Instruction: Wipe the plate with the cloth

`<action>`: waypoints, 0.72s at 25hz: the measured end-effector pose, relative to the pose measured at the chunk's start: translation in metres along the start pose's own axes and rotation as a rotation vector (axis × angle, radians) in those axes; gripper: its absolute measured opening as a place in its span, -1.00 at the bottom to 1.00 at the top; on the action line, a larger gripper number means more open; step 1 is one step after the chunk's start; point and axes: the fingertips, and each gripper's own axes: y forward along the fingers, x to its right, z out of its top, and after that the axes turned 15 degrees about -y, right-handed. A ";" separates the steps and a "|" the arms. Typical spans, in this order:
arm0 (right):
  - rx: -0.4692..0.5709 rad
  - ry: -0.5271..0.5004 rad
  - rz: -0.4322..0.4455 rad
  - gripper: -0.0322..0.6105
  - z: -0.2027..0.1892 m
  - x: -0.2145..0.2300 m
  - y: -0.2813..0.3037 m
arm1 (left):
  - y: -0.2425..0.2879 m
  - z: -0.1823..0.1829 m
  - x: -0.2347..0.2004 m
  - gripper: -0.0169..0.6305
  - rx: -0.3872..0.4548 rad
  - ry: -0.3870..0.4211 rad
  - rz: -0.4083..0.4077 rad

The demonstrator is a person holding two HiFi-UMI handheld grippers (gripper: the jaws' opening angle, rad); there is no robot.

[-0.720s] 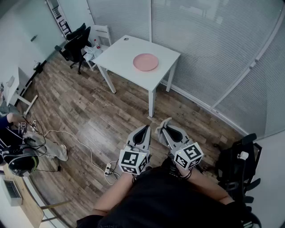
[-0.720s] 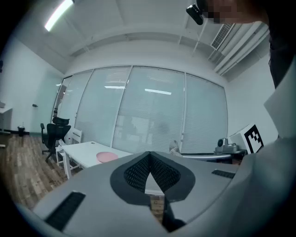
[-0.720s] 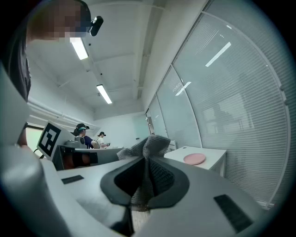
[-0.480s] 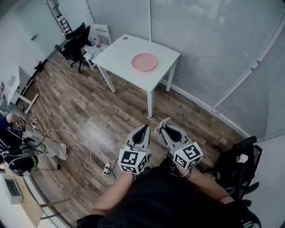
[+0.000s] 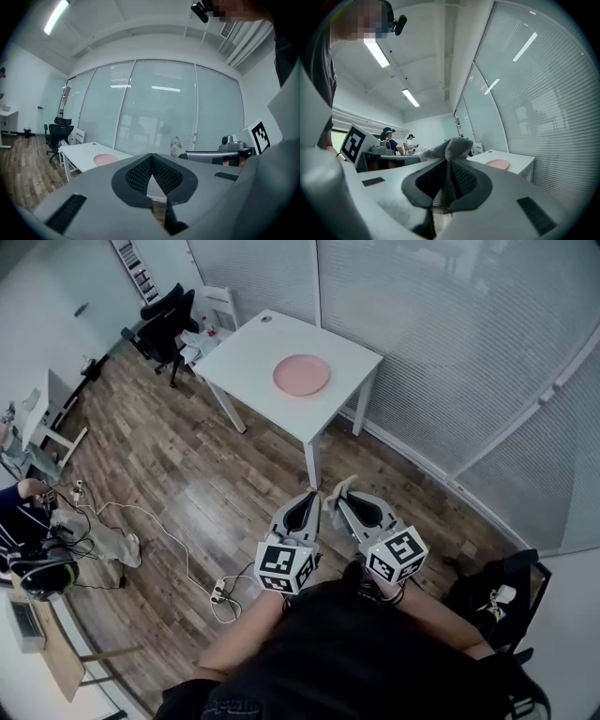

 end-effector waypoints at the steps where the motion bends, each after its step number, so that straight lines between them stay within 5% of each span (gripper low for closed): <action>1: -0.003 0.004 0.001 -0.77 0.000 0.008 0.000 | 0.007 0.002 0.001 -0.93 0.004 -0.008 0.002; 10: -0.005 0.024 0.052 -0.77 -0.010 0.050 -0.009 | 0.046 -0.004 0.022 -0.93 0.013 -0.020 0.023; 18: -0.022 0.057 -0.003 -0.77 -0.024 0.077 -0.018 | 0.073 -0.015 0.028 -0.93 -0.031 -0.035 -0.001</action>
